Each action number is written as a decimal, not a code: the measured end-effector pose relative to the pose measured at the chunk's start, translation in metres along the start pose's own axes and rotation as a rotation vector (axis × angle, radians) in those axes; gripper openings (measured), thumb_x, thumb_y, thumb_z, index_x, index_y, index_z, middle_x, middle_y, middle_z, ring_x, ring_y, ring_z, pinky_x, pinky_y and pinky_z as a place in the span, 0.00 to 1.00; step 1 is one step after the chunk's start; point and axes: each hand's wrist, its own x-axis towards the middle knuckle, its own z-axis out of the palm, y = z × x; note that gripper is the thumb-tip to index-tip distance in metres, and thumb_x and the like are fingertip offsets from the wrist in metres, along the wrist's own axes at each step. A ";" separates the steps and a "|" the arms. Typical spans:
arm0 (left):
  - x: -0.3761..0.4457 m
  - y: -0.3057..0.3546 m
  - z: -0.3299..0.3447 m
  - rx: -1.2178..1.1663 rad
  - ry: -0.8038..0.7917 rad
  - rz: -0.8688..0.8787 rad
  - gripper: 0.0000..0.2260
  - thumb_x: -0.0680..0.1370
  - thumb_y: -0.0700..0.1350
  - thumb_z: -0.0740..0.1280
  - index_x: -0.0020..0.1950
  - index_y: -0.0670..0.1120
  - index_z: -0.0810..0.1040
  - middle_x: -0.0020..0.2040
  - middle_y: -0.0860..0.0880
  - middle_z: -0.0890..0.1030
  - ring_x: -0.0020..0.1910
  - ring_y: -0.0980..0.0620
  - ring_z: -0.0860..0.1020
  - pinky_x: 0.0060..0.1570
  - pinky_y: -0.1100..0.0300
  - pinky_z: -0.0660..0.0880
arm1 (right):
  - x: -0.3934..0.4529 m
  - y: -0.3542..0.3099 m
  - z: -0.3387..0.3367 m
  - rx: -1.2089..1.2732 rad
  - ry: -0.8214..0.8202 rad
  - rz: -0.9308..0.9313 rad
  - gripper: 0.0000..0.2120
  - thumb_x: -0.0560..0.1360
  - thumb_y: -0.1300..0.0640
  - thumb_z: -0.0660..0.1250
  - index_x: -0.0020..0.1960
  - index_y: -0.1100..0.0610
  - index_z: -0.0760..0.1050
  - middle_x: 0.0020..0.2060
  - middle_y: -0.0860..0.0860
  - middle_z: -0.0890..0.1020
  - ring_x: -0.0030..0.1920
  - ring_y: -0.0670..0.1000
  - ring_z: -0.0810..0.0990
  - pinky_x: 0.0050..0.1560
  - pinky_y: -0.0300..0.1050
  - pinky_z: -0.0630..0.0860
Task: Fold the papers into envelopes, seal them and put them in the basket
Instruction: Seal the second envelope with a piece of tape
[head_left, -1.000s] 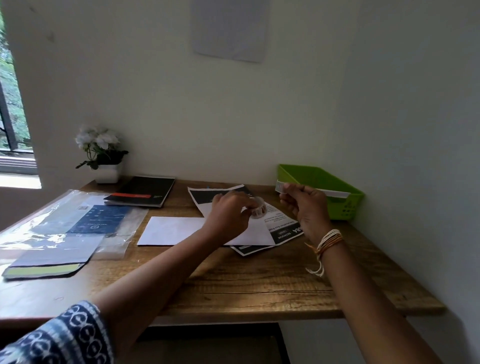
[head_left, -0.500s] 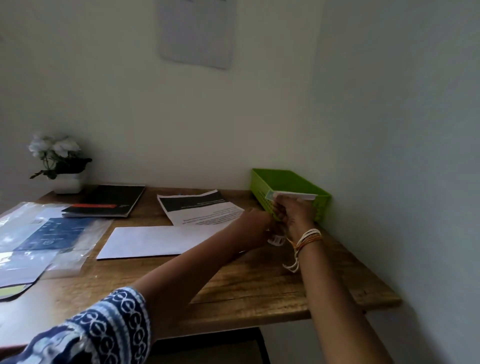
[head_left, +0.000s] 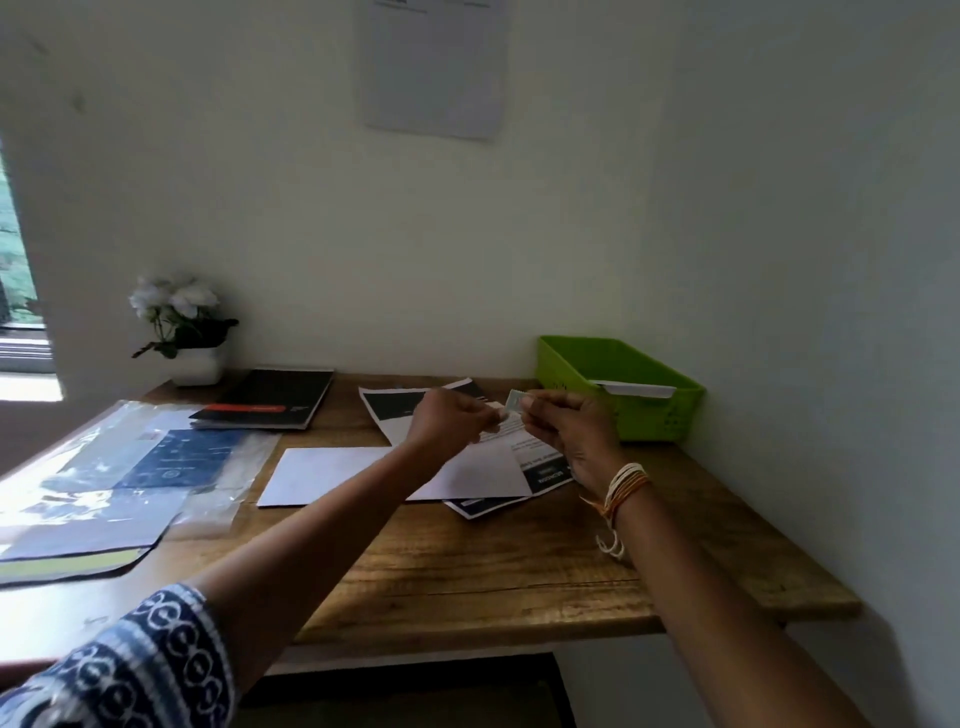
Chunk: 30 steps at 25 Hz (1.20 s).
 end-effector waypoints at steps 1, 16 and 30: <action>-0.001 0.001 -0.002 -0.071 -0.016 -0.033 0.08 0.73 0.46 0.73 0.46 0.42 0.84 0.43 0.48 0.85 0.36 0.55 0.78 0.29 0.68 0.73 | 0.000 0.000 0.000 -0.007 -0.008 -0.001 0.07 0.71 0.67 0.71 0.49 0.65 0.80 0.38 0.55 0.83 0.37 0.50 0.82 0.41 0.40 0.82; 0.028 -0.001 -0.004 0.202 -0.258 0.025 0.03 0.72 0.37 0.70 0.44 0.39 0.84 0.40 0.42 0.84 0.36 0.53 0.77 0.38 0.63 0.74 | 0.001 0.005 0.009 -0.589 -0.102 0.077 0.06 0.72 0.61 0.72 0.42 0.62 0.76 0.38 0.58 0.81 0.30 0.52 0.80 0.29 0.42 0.80; 0.036 -0.022 0.004 0.471 -0.208 0.053 0.08 0.70 0.41 0.73 0.48 0.41 0.85 0.48 0.45 0.85 0.45 0.52 0.81 0.47 0.58 0.78 | 0.021 0.021 0.009 -0.745 -0.098 0.073 0.04 0.72 0.67 0.71 0.46 0.67 0.81 0.31 0.56 0.80 0.30 0.49 0.78 0.30 0.38 0.79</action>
